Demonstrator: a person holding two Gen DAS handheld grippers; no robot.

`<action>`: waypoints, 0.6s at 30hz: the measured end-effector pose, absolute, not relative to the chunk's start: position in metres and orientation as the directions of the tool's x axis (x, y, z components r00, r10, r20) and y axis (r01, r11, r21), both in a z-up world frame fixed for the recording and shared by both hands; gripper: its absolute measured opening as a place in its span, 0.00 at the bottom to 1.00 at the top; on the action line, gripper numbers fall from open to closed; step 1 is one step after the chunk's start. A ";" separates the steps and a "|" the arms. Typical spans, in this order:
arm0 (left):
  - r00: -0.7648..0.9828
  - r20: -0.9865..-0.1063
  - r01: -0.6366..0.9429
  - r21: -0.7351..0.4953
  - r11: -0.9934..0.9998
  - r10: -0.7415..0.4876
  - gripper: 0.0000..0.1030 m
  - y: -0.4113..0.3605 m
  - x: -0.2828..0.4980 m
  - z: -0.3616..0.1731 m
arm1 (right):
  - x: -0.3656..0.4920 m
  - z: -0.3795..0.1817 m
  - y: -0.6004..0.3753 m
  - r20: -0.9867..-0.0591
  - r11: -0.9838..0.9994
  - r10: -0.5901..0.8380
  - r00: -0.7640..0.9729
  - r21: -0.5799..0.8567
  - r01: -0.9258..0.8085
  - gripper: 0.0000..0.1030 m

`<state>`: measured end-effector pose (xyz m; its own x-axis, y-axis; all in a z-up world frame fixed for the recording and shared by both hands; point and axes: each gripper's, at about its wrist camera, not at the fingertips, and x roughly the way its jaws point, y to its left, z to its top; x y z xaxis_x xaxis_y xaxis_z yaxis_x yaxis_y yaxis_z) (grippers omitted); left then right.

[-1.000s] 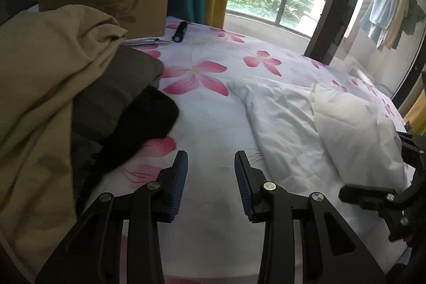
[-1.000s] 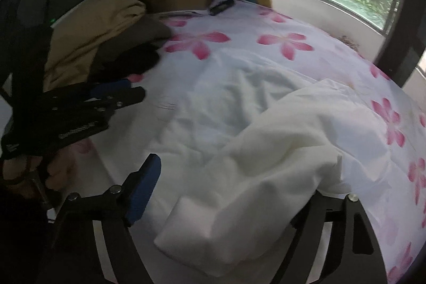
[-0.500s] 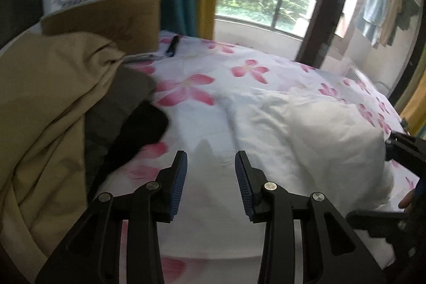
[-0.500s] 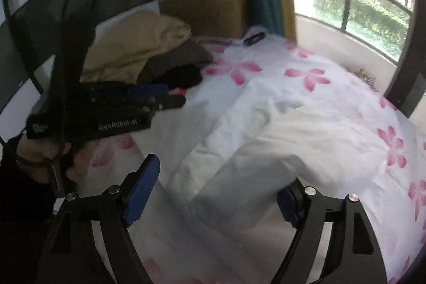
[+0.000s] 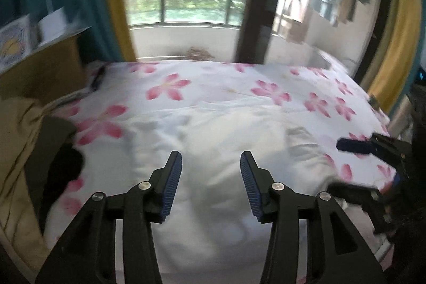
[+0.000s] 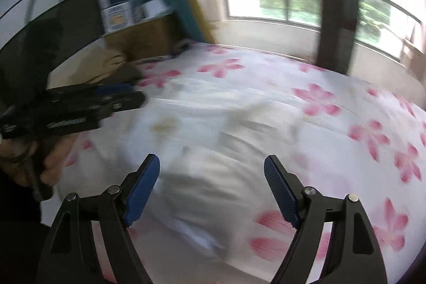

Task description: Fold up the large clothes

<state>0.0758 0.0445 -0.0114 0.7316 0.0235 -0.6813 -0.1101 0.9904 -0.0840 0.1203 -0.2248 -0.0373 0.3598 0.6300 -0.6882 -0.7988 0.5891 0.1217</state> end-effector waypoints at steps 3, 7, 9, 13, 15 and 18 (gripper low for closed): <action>0.726 -0.687 -0.030 -0.069 0.997 -0.026 0.47 0.019 0.084 -0.012 | 0.134 -0.041 -0.248 -0.692 0.650 0.603 0.396 0.139 -0.747 0.78; 0.675 -0.738 0.020 0.004 1.000 -0.011 0.47 0.002 0.097 -0.031 | 0.147 -0.050 -0.265 -0.705 0.696 0.579 0.410 0.166 -0.699 0.78; 0.650 -0.758 -0.010 0.061 0.998 0.053 0.47 0.007 0.103 -0.046 | 0.151 -0.056 -0.268 -0.710 0.703 0.576 0.405 0.177 -0.689 0.78; 0.615 -0.783 -0.088 0.042 0.995 0.087 0.50 0.043 0.107 -0.062 | 0.155 -0.067 -0.264 -0.713 0.696 0.587 0.383 0.202 -0.689 0.78; 0.611 -0.783 -0.137 0.043 0.990 0.118 0.53 0.061 0.106 -0.061 | 0.156 -0.070 -0.259 -0.714 0.687 0.595 0.370 0.213 -0.695 0.78; 0.605 -0.775 -0.217 0.058 0.974 0.181 0.53 0.086 0.103 -0.058 | 0.159 -0.071 -0.254 -0.711 0.687 0.597 0.372 0.212 -0.695 0.78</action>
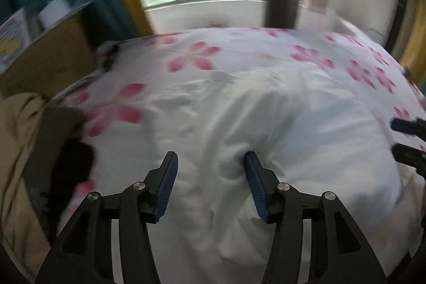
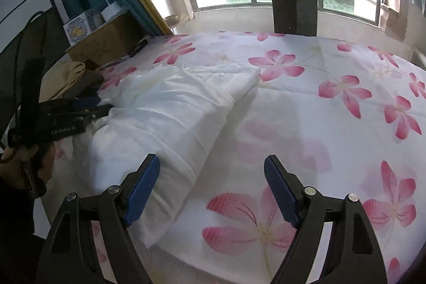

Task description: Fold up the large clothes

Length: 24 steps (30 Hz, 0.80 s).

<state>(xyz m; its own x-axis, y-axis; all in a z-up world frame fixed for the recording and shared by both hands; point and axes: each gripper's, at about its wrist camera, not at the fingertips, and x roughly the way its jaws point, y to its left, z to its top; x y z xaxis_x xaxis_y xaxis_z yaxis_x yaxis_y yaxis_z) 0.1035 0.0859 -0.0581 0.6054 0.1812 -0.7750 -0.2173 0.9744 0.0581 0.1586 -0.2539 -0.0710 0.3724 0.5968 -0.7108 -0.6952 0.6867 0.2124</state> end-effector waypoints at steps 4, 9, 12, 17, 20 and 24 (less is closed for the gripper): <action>0.568 -0.786 -0.296 0.083 0.951 0.245 0.53 0.119 0.101 -0.067 | 0.164 -0.072 -0.244 -0.717 0.689 0.590 0.371 0.208 -0.694 0.78; 0.560 -0.773 -0.390 0.071 0.918 0.297 0.53 0.150 0.093 -0.058 | 0.162 -0.080 -0.224 -0.733 0.676 0.576 0.361 0.179 -0.715 0.79; 0.622 -0.737 -0.389 0.003 0.921 0.265 0.53 0.150 0.086 -0.038 | 0.159 -0.086 -0.212 -0.740 0.664 0.571 0.356 0.160 -0.731 0.81; 0.697 -0.709 -0.191 -0.039 0.981 0.108 0.53 0.116 0.095 -0.022 | 0.159 -0.079 -0.208 -0.735 0.666 0.566 0.373 0.142 -0.732 0.81; 0.626 -0.775 -0.148 -0.011 0.989 0.085 0.53 0.105 0.115 -0.045 | 0.163 -0.071 -0.216 -0.724 0.688 0.561 0.401 0.139 -0.712 0.81; 0.556 -0.828 -0.143 -0.004 0.990 0.077 0.53 0.108 0.122 -0.077 | 0.169 -0.065 -0.229 -0.718 0.714 0.557 0.418 0.157 -0.682 0.81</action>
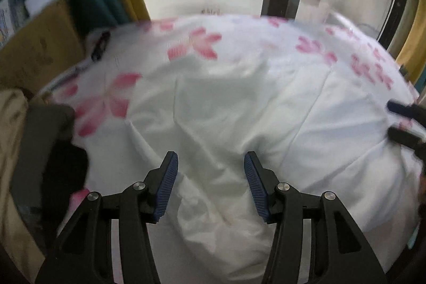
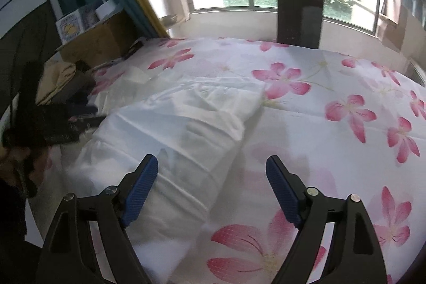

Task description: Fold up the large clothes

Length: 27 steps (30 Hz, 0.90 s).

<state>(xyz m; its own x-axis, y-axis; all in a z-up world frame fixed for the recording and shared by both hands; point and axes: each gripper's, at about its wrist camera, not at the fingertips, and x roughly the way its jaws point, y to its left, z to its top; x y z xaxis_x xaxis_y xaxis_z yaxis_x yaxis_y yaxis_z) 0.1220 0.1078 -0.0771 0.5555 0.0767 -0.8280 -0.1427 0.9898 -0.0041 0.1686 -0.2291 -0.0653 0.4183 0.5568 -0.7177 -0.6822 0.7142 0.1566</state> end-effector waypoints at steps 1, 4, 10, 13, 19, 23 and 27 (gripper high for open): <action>0.557 -0.829 -0.137 -0.026 0.990 0.055 0.53 0.110 0.119 -0.082 | 0.170 -0.065 -0.231 -0.719 0.718 0.556 0.417 0.162 -0.677 0.81; 0.584 -0.811 -0.121 -0.057 0.991 0.025 0.09 0.112 0.109 -0.085 | 0.173 -0.070 -0.234 -0.725 0.722 0.561 0.399 0.192 -0.665 0.81; 0.667 -0.745 -0.169 -0.113 0.979 0.029 0.03 0.126 0.078 -0.058 | 0.173 -0.068 -0.229 -0.727 0.718 0.561 0.396 0.188 -0.671 0.81; 0.685 -0.729 -0.174 -0.129 0.976 0.026 0.03 0.127 0.068 -0.047 | 0.170 -0.063 -0.230 -0.725 0.710 0.566 0.393 0.186 -0.679 0.81; 0.675 -0.737 -0.185 -0.126 0.975 0.033 0.04 0.124 0.058 -0.049 | 0.151 -0.068 -0.227 -0.748 0.669 0.563 0.352 0.163 -0.725 0.81; 0.647 -0.762 -0.207 -0.135 0.969 0.033 0.04 0.126 0.051 -0.067 | 0.145 -0.082 -0.229 -0.761 0.683 0.546 0.351 0.162 -0.712 0.81; 0.637 -0.770 -0.223 -0.130 0.966 0.044 0.03 0.126 0.042 -0.078 | 0.136 -0.086 -0.233 -0.756 0.692 0.549 0.357 0.171 -0.702 0.81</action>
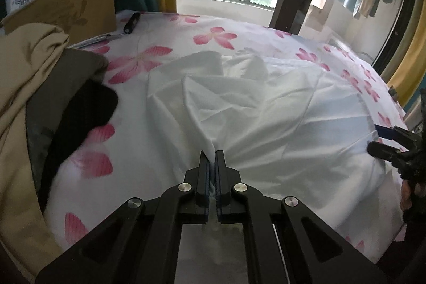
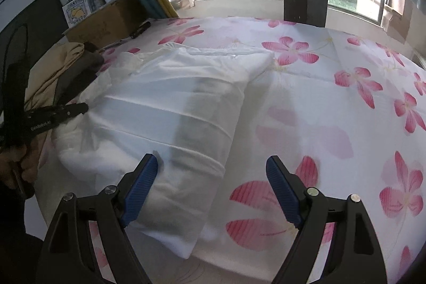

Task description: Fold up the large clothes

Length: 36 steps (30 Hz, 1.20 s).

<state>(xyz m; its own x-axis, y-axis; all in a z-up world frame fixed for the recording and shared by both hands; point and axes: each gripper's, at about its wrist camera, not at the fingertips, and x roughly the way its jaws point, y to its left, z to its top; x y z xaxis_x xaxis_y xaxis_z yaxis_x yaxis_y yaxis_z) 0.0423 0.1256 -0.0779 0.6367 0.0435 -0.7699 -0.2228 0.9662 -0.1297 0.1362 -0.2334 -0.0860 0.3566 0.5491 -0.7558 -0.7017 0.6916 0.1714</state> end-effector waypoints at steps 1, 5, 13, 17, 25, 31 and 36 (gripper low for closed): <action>0.638 -0.769 -0.227 -0.124 0.966 0.051 0.03 0.125 0.040 -0.079 | 0.134 -0.086 -0.234 -0.755 0.691 0.549 0.359 0.168 -0.703 0.82; 0.635 -0.771 -0.241 -0.132 0.962 0.054 0.04 0.127 0.035 -0.081 | 0.128 -0.085 -0.235 -0.755 0.695 0.546 0.363 0.167 -0.700 0.82; 0.646 -0.762 -0.247 -0.156 0.956 0.043 0.09 0.118 0.021 -0.065 | 0.120 -0.081 -0.242 -0.750 0.713 0.537 0.388 0.157 -0.684 0.82; 0.672 -0.740 -0.214 -0.151 0.965 0.033 0.48 0.104 0.011 -0.058 | 0.117 -0.080 -0.247 -0.745 0.723 0.534 0.399 0.158 -0.673 0.82; 0.609 -0.791 -0.227 -0.113 0.967 0.051 0.48 0.092 0.003 -0.082 | 0.095 -0.082 -0.242 -0.717 0.726 0.468 0.517 -0.021 -0.687 0.82; 0.607 -0.793 -0.235 -0.107 0.966 0.060 0.48 0.094 -0.004 -0.083 | 0.092 -0.085 -0.242 -0.718 0.710 0.462 0.521 -0.053 -0.702 0.82; 0.655 -0.754 -0.235 -0.126 0.964 0.061 0.48 0.095 -0.011 -0.067 | 0.089 -0.073 -0.245 -0.702 0.701 0.471 0.534 -0.069 -0.709 0.82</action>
